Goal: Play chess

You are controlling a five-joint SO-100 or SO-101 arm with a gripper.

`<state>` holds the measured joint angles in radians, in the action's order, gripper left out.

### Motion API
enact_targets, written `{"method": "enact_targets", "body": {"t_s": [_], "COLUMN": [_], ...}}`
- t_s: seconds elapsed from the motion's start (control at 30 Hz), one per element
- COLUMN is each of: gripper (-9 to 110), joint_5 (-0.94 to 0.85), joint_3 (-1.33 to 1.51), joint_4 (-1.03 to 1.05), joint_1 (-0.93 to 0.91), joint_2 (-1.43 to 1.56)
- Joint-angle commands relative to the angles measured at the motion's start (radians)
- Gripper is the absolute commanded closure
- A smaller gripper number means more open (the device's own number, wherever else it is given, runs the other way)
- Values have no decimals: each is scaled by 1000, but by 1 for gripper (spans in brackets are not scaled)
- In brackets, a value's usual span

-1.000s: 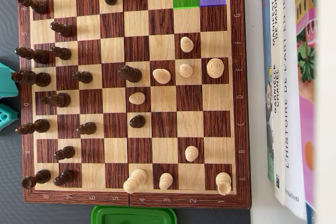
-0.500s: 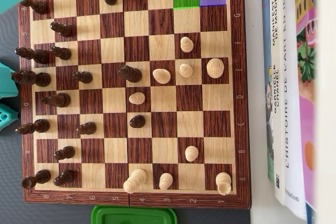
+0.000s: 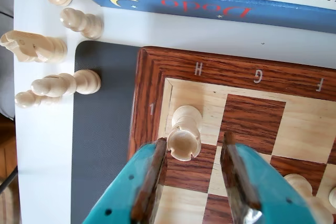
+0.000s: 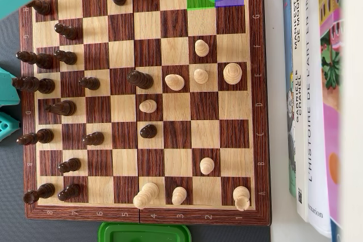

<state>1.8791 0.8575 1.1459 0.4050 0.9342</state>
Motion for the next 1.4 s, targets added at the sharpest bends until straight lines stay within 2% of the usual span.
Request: {"method": "enact_targets", "body": {"t_s": [0.0,0.63,1.37], "gripper": [86,86,86], "joint_5": [8,0,-3], "joint_3": [-74,-137,-141], "joint_4": [-26,32,86], "joint_1": [-14,-20,-21], "joint_2": [-23,-72,28]}}
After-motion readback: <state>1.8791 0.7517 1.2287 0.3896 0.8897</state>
